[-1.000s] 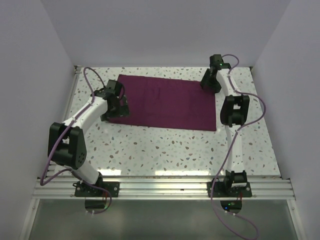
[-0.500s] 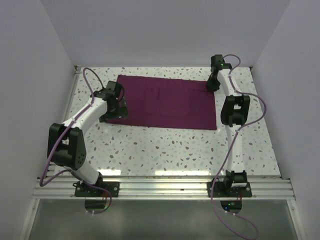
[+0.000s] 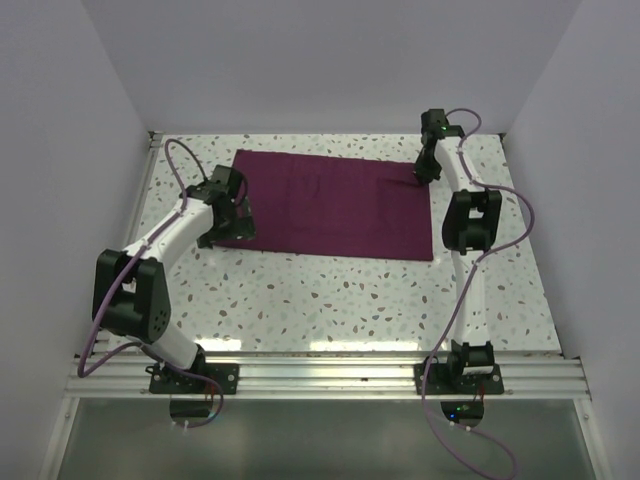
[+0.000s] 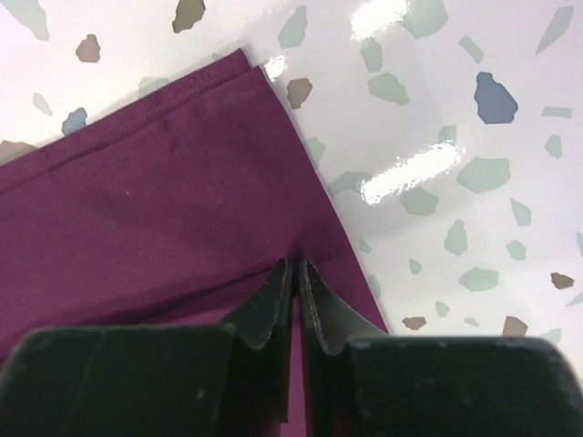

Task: Open and lay out the surgical kit
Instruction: Open the surgical kit at the center of the board.

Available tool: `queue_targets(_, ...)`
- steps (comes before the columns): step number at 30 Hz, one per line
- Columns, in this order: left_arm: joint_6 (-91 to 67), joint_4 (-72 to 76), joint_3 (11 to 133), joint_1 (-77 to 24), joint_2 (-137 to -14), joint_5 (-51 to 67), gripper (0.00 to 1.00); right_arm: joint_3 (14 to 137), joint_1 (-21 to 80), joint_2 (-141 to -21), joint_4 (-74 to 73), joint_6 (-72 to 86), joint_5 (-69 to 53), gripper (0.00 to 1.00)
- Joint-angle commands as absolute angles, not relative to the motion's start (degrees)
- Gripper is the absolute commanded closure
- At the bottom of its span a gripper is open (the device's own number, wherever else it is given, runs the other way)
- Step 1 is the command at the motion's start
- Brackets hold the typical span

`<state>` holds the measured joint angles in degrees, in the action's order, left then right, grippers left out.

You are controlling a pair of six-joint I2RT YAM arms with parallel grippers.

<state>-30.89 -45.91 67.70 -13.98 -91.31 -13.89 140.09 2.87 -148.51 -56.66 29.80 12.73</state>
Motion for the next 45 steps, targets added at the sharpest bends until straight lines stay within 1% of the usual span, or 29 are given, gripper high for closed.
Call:
queue_targets(1, -30.67, -44.47, 66.8, -13.54, -88.42, -13.54, 0.05, 139.84, 2.99, -141.86, -59.68, 28.21, 15.03, 0.95)
queue_targets(3, -30.76, -44.04, 66.27, -13.54, -87.98, -13.1, 0.05, 139.48, 2.99, -140.72, -59.85, 27.78, 15.2, 0.99)
queue_targets(5, -30.76, -43.77, 65.92, -13.54, -87.8, -12.83, 0.05, 139.22, 3.08, -139.93, -60.29, 27.6, 15.47, 1.0)
queue_targets(12, -30.76, -43.33, 66.0, -13.54, -87.19, -12.48, 0.04, 138.78, 3.08, -138.08, -61.96, 27.51, 13.89, 1.0)
queue_targets(16, -30.32, -44.82, 70.48, -13.54, -87.71, -13.45, 0.02, 135.27, 4.56, -135.01, -61.44, 27.51, 10.64, 1.0)
queue_targets(18, -30.23, -45.78, 74.69, -13.45, -88.33, -13.1, 0.02, 132.82, 5.36, -133.08, -61.09, 27.42, 8.18, 1.0)
queue_targets(21, -29.8, -47.98, 82.16, -13.18, -90.78, -11.95, 0.02, 126.58, 7.99, -127.55, -60.91, 27.16, 4.75, 1.0)
queue_targets(25, -28.83, -49.04, 90.78, -12.83, -93.77, -11.69, 0.02, 111.39, 14.74, -117.79, -60.65, 26.1, 3.25, 1.0)
queue_targets(26, -28.65, -49.04, 93.58, -12.57, -94.3, -11.6, 0.02, 108.49, 15.98, -112.9, -60.73, 25.93, 2.9, 1.0)
queue_targets(27, -28.48, -49.39, 94.82, -12.48, -95.26, -11.51, 0.02, 102.28, 17.39, -110.5, -60.91, 26.19, 2.47, 1.0)
queue_targets(29, -28.39, -49.39, 97.28, -12.04, -96.23, -11.43, 0.02, 95.92, 20.99, -102.88, -61.69, 26.89, 1.5, 1.0)
queue_targets(30, -28.3, -49.22, 97.82, -11.95, -97.02, -11.34, 0.02, 89.62, 22.05, -99.96, -62.48, 27.94, 0.97, 1.0)
queue_targets(31, -28.21, -48.87, 98.08, -11.69, -97.73, -11.25, 0.02, 83.3, 24.76, -91.84, -65.36, 29.78, 0.18, 1.0)
queue_targets(32, -28.21, -48.61, 97.91, -11.6, -98.17, -11.08, 0.02, 77.4, 26.7, -89.32, -66.78, 30.4, 0.18, 1.0)
queue_targets(35, -28.56, -47.55, 96.16, -11.51, -98.44, -10.29, 0.02, 67.28, 29.69, -79.21, -73.02, 32.86, -1.93, 1.0)
queue_targets(37, -28.74, -46.41, 94.23, -11.51, -98.26, -9.32, 0.03, 62.96, 29.97, -72.64, -78.99, 33.57, -1.41, 1.0)
queue_targets(38, -29.09, -46.06, 93.17, -11.51, -98.44, -9.06, 0.02, 62.15, 30.06, -70.51, -83.02, 34.01, -0.71, 1.0)
queue_targets(41, -29.97, -45.53, 92.11, -11.6, -99.05, -7.3, 0.03, 58.98, 29.97, -65.15, -88.39, 34.71, 2.27, 1.0)
queue_targets(44, -30.58, -45.26, 91.93, -11.6, -99.58, -6.07, 0.04, 54.59, 29.97, -62.76, -88.86, 34.72, 3.25, 1.0)
queue_targets(45, -30.67, -45.35, 92.11, -11.6, -99.67, -5.89, 0.04, 54.06, 30.06, -62.93, -88.51, 34.37, 2.64, 0.99)
